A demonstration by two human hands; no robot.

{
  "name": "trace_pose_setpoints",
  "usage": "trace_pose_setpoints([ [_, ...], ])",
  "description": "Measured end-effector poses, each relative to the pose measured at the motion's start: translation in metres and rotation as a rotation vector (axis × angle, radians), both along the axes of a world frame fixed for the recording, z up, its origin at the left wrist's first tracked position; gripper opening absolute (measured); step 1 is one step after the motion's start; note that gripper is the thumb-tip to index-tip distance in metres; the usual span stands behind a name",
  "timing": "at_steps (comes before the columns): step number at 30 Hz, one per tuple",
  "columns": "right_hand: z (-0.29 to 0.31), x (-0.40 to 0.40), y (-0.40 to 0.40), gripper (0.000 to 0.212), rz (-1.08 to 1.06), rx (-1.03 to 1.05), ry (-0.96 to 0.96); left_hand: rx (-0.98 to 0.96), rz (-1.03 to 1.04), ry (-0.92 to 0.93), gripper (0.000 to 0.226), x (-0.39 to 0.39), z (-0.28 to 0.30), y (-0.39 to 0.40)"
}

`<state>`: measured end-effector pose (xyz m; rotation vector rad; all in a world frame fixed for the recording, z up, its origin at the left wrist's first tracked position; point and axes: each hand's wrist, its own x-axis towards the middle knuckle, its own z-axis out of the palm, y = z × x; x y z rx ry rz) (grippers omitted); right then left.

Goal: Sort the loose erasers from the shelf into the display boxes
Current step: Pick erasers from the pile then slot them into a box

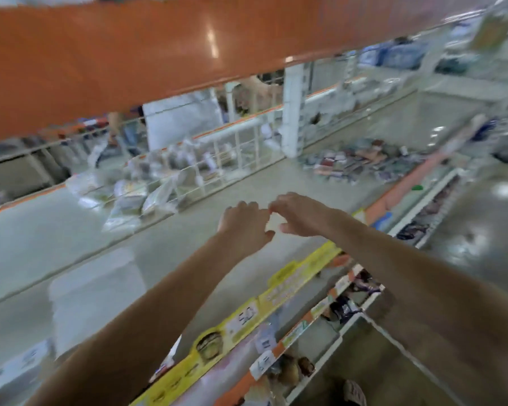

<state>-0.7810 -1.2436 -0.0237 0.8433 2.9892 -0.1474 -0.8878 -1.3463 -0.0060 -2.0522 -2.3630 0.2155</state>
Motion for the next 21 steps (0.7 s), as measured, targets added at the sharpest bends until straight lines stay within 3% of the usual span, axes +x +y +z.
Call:
trace_pose_setpoints([
  [12, -0.004, 0.169, 0.186, 0.053, -0.309, -0.043, -0.026, 0.012, -0.116, -0.074, 0.046, 0.130, -0.014, 0.214],
  [18, -0.011, 0.205, 0.272, 0.052, -0.323, -0.077, -0.002, 0.064, -0.076, -0.090, 0.037, 0.155, -0.020, 0.301],
  [21, -0.020, 0.199, 0.302, 0.041, -0.308, -0.057, 0.020, 0.090, -0.004, -0.100, 0.033, 0.156, -0.022, 0.332],
])
